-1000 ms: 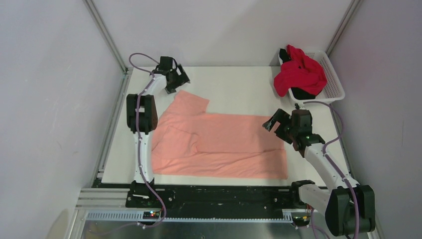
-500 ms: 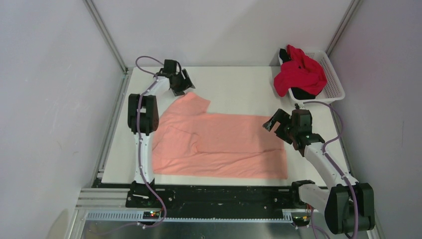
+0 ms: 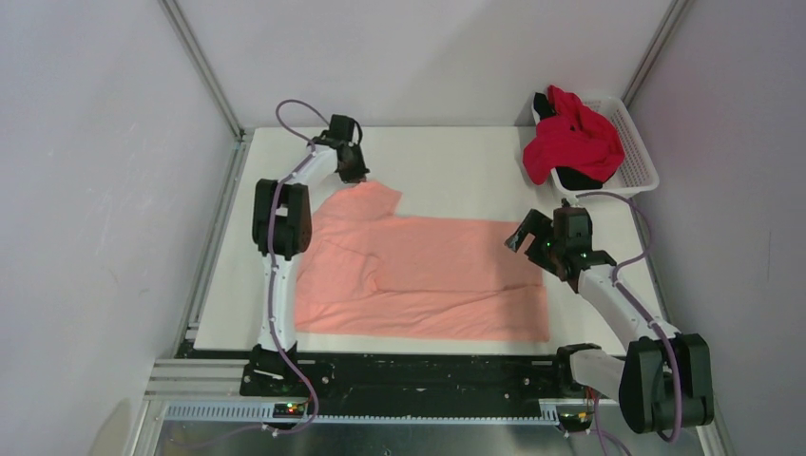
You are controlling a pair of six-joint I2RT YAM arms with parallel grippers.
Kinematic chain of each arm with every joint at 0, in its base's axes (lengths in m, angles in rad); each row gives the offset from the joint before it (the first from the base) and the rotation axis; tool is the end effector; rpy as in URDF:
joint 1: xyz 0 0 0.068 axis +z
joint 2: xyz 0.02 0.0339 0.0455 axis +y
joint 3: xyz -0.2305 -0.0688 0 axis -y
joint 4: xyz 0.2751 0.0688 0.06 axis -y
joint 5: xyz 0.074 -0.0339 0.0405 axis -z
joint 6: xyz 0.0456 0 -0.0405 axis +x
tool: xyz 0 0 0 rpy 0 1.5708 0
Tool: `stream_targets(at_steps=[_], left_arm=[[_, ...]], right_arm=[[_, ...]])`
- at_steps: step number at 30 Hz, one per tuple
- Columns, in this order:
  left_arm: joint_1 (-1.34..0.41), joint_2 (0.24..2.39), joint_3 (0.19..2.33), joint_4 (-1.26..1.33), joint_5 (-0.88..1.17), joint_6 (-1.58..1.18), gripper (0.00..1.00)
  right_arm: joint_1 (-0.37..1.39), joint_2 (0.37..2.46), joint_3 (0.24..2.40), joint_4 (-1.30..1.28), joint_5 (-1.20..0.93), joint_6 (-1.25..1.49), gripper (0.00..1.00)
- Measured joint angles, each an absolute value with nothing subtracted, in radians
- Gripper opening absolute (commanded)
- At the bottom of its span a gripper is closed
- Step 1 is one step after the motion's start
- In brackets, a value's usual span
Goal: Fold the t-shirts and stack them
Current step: Grab the side of the flattened tshirt furthest away from the robot with both arms
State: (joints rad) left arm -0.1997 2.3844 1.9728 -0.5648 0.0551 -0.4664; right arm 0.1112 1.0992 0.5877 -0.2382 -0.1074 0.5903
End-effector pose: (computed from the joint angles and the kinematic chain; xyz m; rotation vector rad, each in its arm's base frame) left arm 0.5195 -0.1077 0.1177 -0.3212 2.5584 -0.3253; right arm 0.2697 0.0350 0.1552 0.5070 2.3089 0.4728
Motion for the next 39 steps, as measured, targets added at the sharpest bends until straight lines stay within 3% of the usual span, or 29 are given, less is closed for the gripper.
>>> stream_targets(at_steps=[6,18,27,31,35,39], left_arm=[[-0.217,2.388,2.02,-0.587,0.079,-0.406,0.0],[-0.227,2.299,1.899,-0.586,0.084,-0.374,0.0],[-0.24,2.181,1.786,-0.533,0.09,-0.373,0.0],[-0.24,2.155,1.734,-0.509,0.089,-0.374,0.0],[-0.24,2.122,1.686,-0.496,0.089,-0.374,0.0],[-0.24,2.09,1.651,-0.476,0.089,-0.374,0.0]], right_arm=[[0.165,1.262,0.755,-0.349,0.127,0.57,0.99],[0.208,1.874,1.323,-0.543,0.473,0.606,0.88],[0.257,2.022,1.443,-0.72,0.582,0.645,0.8],[0.26,2.022,1.442,-0.773,0.602,0.675,0.7],[0.261,2.022,1.43,-0.794,0.62,0.706,0.5],[0.262,2.022,1.418,-0.805,0.627,0.73,0.36]])
